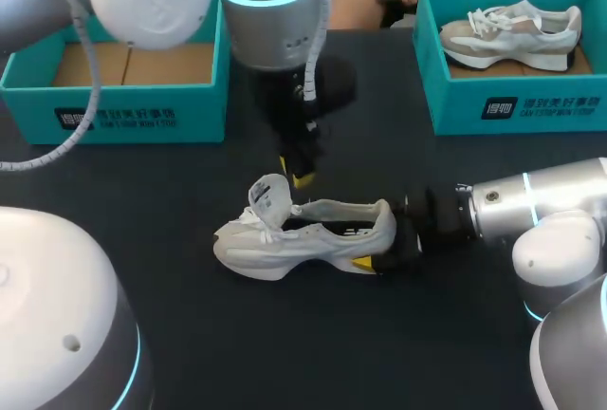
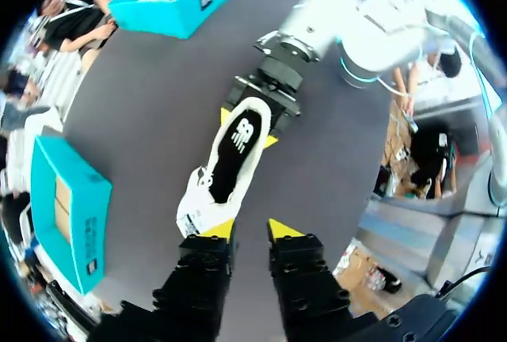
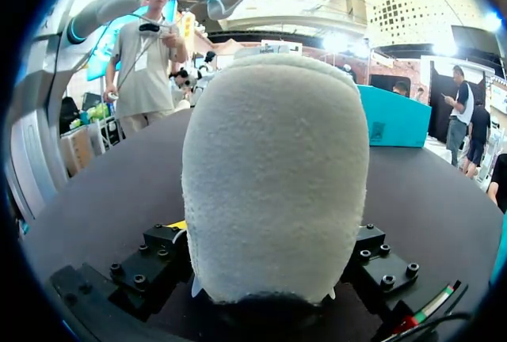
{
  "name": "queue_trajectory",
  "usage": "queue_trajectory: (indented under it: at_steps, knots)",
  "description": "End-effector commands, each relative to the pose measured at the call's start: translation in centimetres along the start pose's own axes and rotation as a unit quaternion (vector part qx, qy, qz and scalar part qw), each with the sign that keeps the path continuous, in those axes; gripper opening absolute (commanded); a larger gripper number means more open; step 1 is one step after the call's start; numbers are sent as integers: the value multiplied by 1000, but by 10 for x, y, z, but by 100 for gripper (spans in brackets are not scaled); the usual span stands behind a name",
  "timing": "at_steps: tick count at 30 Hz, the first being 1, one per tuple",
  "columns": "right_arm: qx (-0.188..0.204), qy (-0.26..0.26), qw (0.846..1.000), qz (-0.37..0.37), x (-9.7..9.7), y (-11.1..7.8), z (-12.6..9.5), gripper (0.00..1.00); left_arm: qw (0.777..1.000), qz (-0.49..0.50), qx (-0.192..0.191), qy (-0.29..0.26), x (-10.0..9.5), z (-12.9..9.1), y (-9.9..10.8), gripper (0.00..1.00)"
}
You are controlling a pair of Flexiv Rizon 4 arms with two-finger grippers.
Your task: Take the shoe out of the shoebox, open the shoe tongue, remove and reinsert the insole, then place the shoe into the shoebox
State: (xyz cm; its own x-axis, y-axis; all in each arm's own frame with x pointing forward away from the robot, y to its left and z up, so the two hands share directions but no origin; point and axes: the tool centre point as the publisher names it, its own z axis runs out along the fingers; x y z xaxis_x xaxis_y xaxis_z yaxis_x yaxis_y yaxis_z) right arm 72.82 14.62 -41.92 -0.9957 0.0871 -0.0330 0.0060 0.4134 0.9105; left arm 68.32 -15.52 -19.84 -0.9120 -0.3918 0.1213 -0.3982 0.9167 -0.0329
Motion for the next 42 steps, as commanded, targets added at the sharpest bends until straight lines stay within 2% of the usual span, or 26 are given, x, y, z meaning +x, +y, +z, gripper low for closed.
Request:
queue_trajectory:
  at_steps: [1,10,15,16,18,19,26,30,35,42]
  knots:
    - [2,-1,1000,0,0,0,1,0,865,488,-44,107,-6,0,-2,0]
    - [2,-1,1000,0,0,0,1,0,865,488,-44,107,-6,0,-2,0]
    - [2,-1,1000,0,0,0,1,0,865,485,-36,127,-5,45,-20,0]
    - [2,-1,1000,0,0,0,1,0,859,492,-32,141,-4,52,-23,0]
    - [2,-1,1000,0,0,0,1,0,861,490,-30,135,-4,64,-30,0]
    - [2,-1,1000,0,0,0,1,0,860,491,-17,137,-3,68,-31,0]
    - [2,-1,1000,0,0,0,1,0,869,479,-12,124,-11,99,-47,0]
    - [2,-1,1000,0,0,0,1,0,873,474,9,119,-15,110,-55,0]
    - [2,-1,1000,0,0,0,1,0,883,459,13,99,-20,128,-64,0]
    - [2,-1,1000,0,0,0,1,0,891,442,15,102,-25,149,-71,0]
